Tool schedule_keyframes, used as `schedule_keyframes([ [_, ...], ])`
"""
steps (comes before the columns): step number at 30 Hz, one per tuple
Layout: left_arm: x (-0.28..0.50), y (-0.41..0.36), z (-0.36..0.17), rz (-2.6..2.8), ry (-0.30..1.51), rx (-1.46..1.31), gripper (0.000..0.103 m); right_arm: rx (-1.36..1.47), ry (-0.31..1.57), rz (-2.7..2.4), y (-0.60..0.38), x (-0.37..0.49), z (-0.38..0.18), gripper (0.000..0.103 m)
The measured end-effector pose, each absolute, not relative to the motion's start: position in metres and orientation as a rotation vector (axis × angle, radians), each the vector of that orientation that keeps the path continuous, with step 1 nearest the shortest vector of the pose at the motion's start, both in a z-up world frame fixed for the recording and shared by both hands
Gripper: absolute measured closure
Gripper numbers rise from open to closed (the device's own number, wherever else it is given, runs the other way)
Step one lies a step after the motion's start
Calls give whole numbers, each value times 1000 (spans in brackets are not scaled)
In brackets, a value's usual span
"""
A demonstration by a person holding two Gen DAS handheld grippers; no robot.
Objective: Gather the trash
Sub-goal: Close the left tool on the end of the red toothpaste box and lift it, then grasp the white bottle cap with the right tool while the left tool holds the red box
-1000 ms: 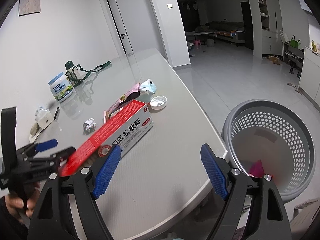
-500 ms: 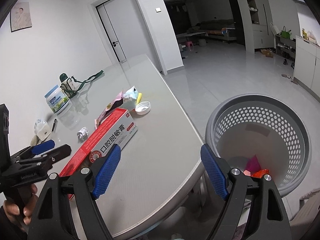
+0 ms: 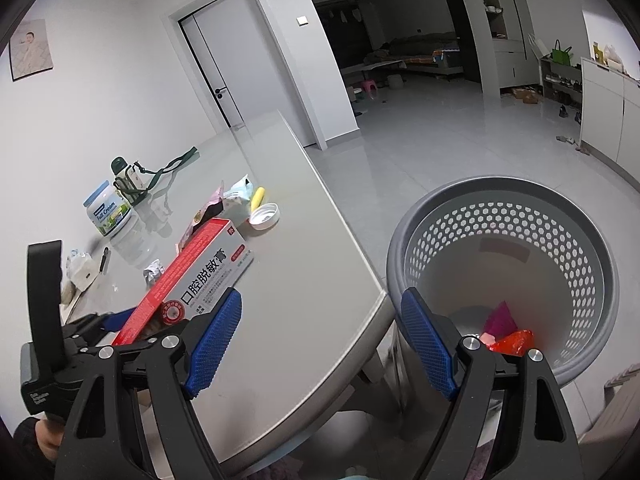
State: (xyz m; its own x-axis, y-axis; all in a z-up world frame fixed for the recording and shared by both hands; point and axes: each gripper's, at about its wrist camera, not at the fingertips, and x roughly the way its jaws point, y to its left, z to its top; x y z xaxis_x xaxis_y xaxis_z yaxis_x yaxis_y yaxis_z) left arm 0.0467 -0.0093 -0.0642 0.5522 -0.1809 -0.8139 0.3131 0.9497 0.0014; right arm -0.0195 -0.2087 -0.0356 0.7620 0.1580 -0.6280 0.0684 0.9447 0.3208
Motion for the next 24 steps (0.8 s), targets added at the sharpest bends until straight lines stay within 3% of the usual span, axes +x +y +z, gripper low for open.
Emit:
schedule_keyframes([
  [4,44,-11,-67,-298,944,139,60,346,707,43,-212,-21,-36,25],
  [7,40,-9,-66,-310,945,114,68,349,715,41,-213,-19,-39,25],
  [24,13,37,-34,-211,838,48,69,288,771,121,-187,20,-50,25],
])
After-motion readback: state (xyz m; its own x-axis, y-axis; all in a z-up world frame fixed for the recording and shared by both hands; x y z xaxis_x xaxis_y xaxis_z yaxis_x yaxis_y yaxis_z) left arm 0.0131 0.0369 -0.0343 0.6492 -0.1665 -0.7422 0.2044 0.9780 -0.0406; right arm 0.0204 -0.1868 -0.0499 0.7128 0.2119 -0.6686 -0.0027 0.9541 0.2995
